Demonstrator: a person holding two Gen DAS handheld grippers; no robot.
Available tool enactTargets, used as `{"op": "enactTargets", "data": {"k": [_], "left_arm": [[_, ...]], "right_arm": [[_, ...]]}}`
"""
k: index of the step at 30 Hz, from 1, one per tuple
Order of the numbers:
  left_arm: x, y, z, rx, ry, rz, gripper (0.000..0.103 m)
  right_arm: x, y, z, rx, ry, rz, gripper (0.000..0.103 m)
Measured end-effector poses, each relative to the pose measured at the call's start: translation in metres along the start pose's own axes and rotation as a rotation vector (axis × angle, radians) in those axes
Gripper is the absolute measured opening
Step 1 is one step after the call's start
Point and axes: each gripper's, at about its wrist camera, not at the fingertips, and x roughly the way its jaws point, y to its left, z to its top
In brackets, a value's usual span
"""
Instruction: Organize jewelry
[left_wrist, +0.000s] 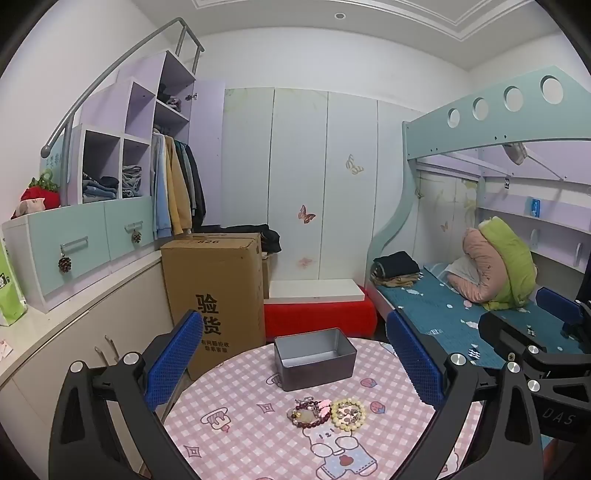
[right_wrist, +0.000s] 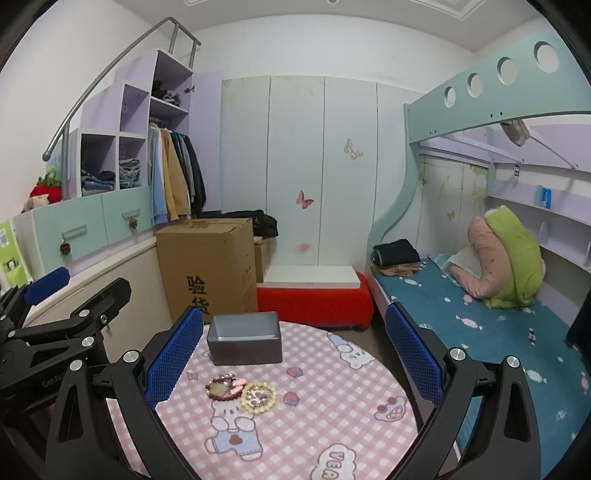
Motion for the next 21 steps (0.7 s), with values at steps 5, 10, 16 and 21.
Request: {"op": "enactTargets", "data": {"k": [5, 10, 16, 21], "left_arm": [[-0.0003, -0.0004, -0.0003, 0.001, 0.002, 0.003, 0.096], [0.0002, 0.0, 0.0, -0.002, 0.004, -0.001, 0.096], [-0.0004, -0.0003, 0.0004, -0.002, 0.006, -0.003, 0.096], [0.0001, -0.0004, 0.0003, -0.001, 0.007, -0.001, 0.096]], "right_arm": [[0.0004, -0.0008, 0.0002, 0.002, 0.002, 0.002, 0.096], [0.0003, -0.0012, -0.0001, 0.001, 0.004, -0.002, 0.096], [0.0006, -0.0009, -0.0006, 0.003, 0.006, 0.001, 0.096], [0.002, 0.0001, -0.005, 0.003, 0.008, 0.001, 0.096]]}}
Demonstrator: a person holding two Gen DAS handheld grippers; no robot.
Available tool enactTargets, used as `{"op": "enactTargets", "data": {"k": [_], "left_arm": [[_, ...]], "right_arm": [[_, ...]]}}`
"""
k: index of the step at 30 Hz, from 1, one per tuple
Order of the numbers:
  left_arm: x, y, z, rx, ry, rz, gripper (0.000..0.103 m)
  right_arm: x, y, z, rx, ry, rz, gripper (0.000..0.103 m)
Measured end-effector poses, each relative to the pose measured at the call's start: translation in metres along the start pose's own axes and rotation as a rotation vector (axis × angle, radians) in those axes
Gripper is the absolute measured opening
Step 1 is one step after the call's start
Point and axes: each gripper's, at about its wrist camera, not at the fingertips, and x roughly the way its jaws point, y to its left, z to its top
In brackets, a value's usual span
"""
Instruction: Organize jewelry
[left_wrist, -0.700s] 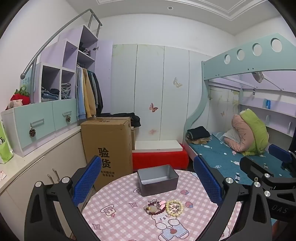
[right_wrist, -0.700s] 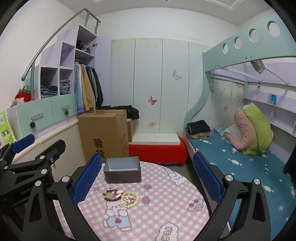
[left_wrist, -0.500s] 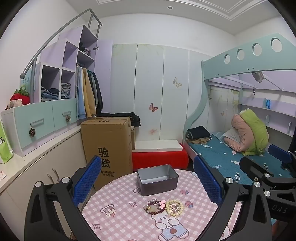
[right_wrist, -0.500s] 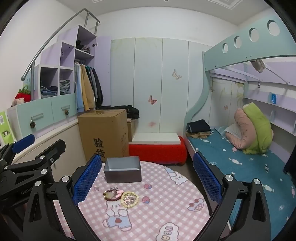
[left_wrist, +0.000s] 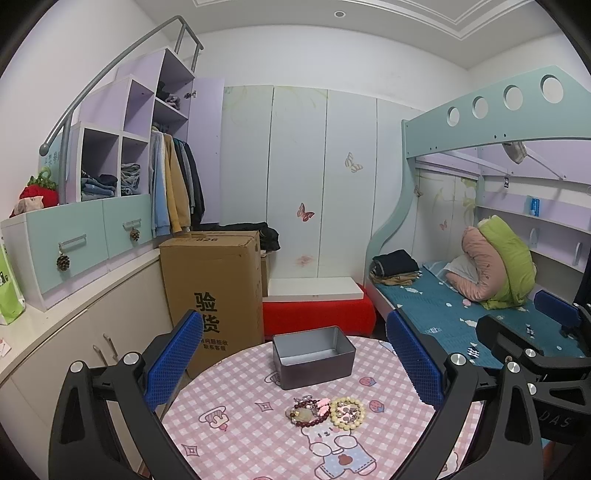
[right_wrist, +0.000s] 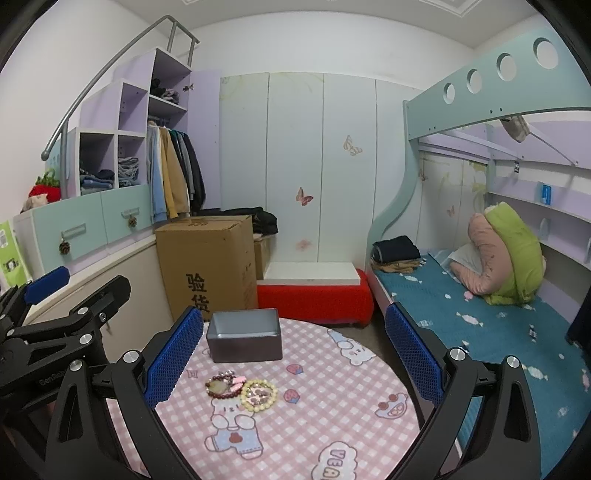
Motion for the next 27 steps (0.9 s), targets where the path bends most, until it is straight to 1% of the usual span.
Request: {"op": "enactTargets", "data": {"k": [7, 9, 27], "left_arm": [[0.003, -0.004, -0.007, 0.002, 0.006, 0.007, 0.096], [0.003, -0.003, -0.005, 0.0, 0.003, -0.002, 0.096], [0.008, -0.001, -0.007, 0.002, 0.006, -0.001, 0.096]], "right_arm": [[0.001, 0.0, 0.0, 0.004, 0.004, 0.001, 0.096], [0.004, 0.001, -0.003, 0.006, 0.004, 0.002, 0.096], [0.011, 0.0, -0.008, 0.016, 0.013, 0.007, 0.096]]}}
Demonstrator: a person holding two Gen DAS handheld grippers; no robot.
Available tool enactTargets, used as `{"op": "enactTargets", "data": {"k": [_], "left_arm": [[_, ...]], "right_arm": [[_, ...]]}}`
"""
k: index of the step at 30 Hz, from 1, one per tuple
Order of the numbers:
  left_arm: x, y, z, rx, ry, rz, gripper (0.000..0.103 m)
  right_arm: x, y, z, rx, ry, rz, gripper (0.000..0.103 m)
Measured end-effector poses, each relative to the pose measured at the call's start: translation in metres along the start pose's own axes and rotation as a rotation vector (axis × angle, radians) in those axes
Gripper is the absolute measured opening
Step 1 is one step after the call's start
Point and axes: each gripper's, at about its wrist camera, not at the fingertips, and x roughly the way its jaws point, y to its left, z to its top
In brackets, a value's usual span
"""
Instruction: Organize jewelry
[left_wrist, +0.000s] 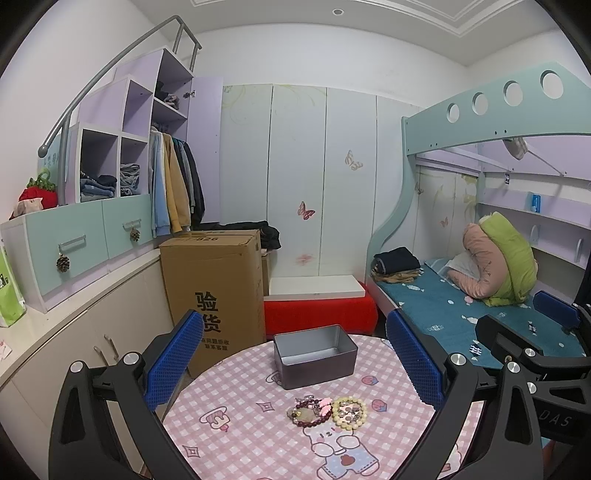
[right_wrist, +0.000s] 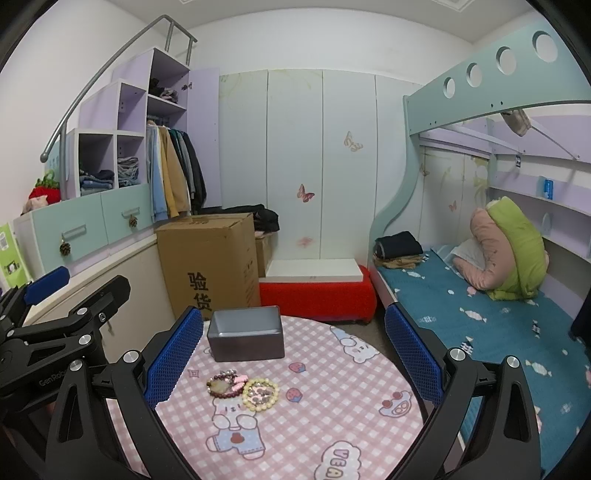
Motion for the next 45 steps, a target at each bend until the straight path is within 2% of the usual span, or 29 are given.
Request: {"op": "enactTargets", "data": {"k": [30, 41, 45], "left_arm": [[0.012, 0.006, -0.006, 0.013, 0.023, 0.002, 0.096], [0.026, 0.007, -0.009, 0.025, 0.049, 0.014, 0.096], [0.033, 0.014, -0.013, 0.039, 0.029, 0.027, 0.096]], "right_arm": [[0.014, -0.001, -0.004, 0.014, 0.029, 0.014, 0.096], [0.029, -0.006, -0.007, 0.017, 0.062, 0.018, 0.096], [0.039, -0.01, -0.009, 0.027, 0.083, 0.013, 0.096]]}}
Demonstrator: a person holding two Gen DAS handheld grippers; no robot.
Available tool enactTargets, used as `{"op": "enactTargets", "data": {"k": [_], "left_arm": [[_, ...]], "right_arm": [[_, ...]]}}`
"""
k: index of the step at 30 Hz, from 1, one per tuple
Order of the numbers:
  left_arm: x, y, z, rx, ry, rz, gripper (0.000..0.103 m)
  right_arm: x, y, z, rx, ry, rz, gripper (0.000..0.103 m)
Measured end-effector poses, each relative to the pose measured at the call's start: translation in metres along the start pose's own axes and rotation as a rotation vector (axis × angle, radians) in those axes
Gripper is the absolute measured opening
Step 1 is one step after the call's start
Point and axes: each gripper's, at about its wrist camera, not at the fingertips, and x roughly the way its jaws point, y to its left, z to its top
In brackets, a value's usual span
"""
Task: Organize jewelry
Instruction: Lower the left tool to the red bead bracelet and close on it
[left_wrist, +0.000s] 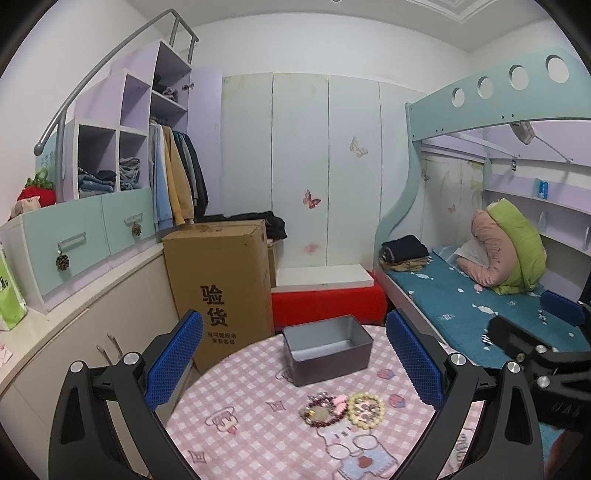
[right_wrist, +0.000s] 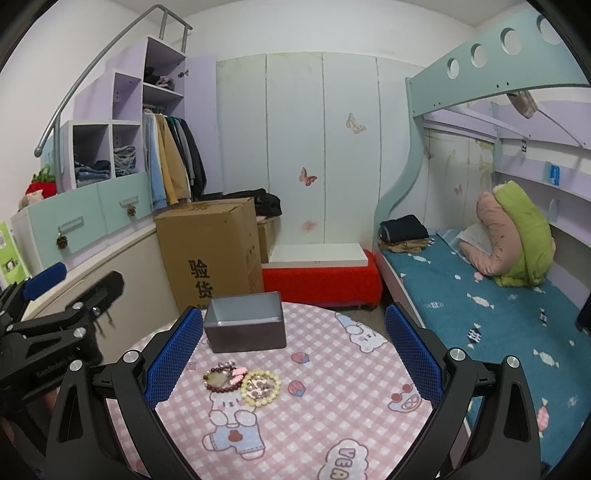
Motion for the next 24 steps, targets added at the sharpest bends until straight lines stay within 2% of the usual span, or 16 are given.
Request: {"op": "enactTargets", "data": {"k": [2, 7, 10, 14, 20, 24], "left_arm": [[0.007, 0.006, -0.003, -0.007, 0.011, 0.018, 0.096], [0.038, 0.031, -0.015, -0.08, 0.133, 0.034, 0.096], [0.06, 0.047, -0.032, -0.141, 0.223, 0.018, 0.096], [0.099, 0.058, -0.062, -0.213, 0.402, 0.01, 0.096], [0.142, 0.041, -0.099, -0.162, 0.554, -0.002, 0.095], [0.16, 0.028, -0.117, -0.128, 0.601, 0.001, 0.095]], "right_arm": [[0.007, -0.002, -0.002, 0.006, 0.02, -0.004, 0.096], [0.032, -0.008, -0.013, 0.014, 0.087, -0.017, 0.096], [0.051, -0.013, -0.023, 0.018, 0.139, -0.028, 0.096], [0.08, -0.018, -0.04, 0.022, 0.218, -0.039, 0.096], [0.122, -0.022, -0.068, 0.03, 0.342, -0.026, 0.096], [0.144, -0.024, -0.086, 0.025, 0.404, -0.01, 0.096]]}}
